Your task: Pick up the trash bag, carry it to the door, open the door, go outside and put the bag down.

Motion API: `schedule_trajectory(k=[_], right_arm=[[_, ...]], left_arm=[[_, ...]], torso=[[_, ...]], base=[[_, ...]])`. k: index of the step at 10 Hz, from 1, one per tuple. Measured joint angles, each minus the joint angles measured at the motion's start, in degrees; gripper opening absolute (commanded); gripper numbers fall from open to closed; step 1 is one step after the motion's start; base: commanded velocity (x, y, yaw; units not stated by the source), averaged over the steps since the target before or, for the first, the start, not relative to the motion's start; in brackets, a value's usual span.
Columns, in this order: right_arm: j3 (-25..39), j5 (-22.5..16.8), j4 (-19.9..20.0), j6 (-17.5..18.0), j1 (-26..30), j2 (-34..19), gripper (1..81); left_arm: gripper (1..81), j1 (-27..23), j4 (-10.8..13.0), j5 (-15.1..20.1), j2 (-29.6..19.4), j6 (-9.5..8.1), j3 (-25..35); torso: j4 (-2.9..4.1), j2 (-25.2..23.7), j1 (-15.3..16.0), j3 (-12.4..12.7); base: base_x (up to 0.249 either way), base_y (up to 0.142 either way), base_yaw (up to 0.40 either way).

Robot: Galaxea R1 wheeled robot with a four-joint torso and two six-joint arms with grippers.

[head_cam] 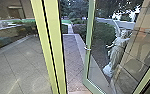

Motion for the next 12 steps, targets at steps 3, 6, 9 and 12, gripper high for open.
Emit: schedule_trajectory(k=[3,6,9,12], right_arm=[[0.0,-0.2,0.0,0.0,0.0,0.0,81.1],[0.0,0.6,0.0,0.0,1.7,0.2,81.1],[-0.2,-0.9,0.2,0.3,-2.4,0.0,81.1],[-1.5,0.6,0.4,-0.2,1.1,0.9,81.1]], left_arm=[[1.0,0.1,0.0,-0.1,-0.1,-0.02,0.0],[1.0,-2.0,0.0,-0.7,0.0,-0.02,-0.1],[1.0,2.6,0.0,0.6,0.3,0.0,-0.7],[1.0,-1.8,0.1,-1.2,0.8,0.0,-1.4]], torso=[[0.0,0.0,0.0,0.0],[0.0,0.1,0.2,-0.1],[0.0,-0.1,-0.2,0.0],[0.0,-0.1,-0.1,0.0]], base=[[-0.077,0.0,0.0],[0.0,0.0,0.0],[0.0,0.0,0.0],[0.0,0.0,0.0]])
